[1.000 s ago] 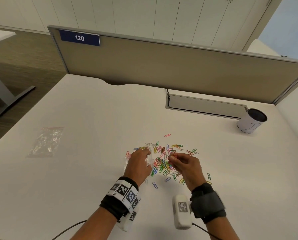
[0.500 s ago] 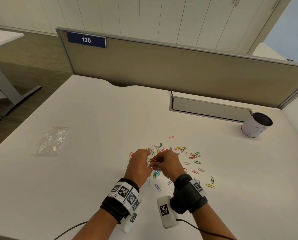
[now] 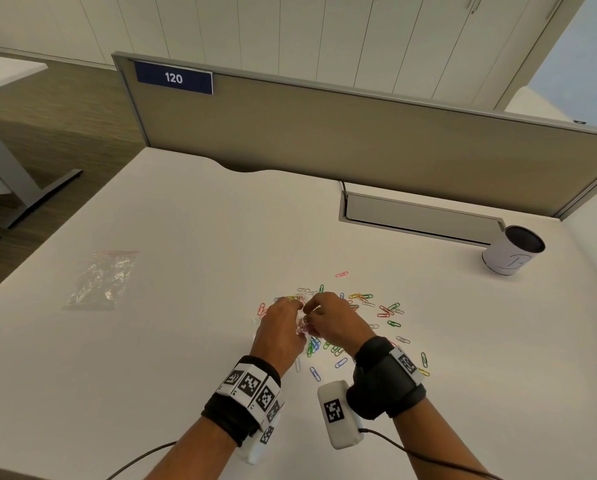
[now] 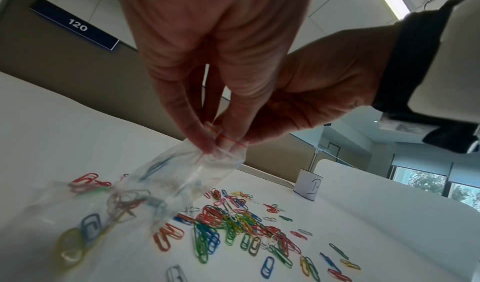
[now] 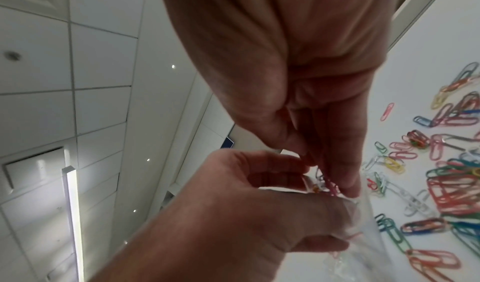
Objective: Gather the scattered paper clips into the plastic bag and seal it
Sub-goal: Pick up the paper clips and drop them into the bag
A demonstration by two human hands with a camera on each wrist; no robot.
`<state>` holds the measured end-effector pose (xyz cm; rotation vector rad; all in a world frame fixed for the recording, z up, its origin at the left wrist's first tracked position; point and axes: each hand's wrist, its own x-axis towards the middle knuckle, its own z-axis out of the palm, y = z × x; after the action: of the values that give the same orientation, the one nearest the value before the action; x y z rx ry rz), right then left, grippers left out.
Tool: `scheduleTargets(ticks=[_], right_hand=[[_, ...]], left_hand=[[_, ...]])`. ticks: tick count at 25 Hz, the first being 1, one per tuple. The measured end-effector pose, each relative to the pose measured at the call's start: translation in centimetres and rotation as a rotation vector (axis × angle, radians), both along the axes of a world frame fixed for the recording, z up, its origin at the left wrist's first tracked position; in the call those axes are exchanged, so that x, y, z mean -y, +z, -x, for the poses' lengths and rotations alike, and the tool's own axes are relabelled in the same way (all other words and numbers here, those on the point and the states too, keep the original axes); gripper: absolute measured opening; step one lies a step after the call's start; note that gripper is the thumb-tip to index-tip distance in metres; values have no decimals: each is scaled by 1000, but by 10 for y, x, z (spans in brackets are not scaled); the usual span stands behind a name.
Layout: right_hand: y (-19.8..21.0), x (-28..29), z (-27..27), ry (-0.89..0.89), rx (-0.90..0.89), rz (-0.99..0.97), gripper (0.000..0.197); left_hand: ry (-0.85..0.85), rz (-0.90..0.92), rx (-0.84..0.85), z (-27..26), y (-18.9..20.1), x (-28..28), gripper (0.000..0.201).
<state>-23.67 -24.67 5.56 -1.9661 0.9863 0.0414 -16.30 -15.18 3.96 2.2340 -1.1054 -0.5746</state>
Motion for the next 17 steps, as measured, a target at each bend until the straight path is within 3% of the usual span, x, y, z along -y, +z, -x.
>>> scheduleTargets(ticks=[3,8,11,14,17], right_hand=[[5,-3,3,0,45,-107,19],[5,-5,5,55,26,-64,24],[7,-6,5,3,152,-154,25],[-3,2,18,-157,262,41,26],[-33,20,41,-30,-63,218,62]], left_hand=[[10,-1,-10,0,3,-1,51],[15,-8,-11,-2,3,-3,53],[10,-15,35,-5,1,-5,46],[36,-54,57,-9,5,-7,45],[55,-48,60,-15,1,-11,47]])
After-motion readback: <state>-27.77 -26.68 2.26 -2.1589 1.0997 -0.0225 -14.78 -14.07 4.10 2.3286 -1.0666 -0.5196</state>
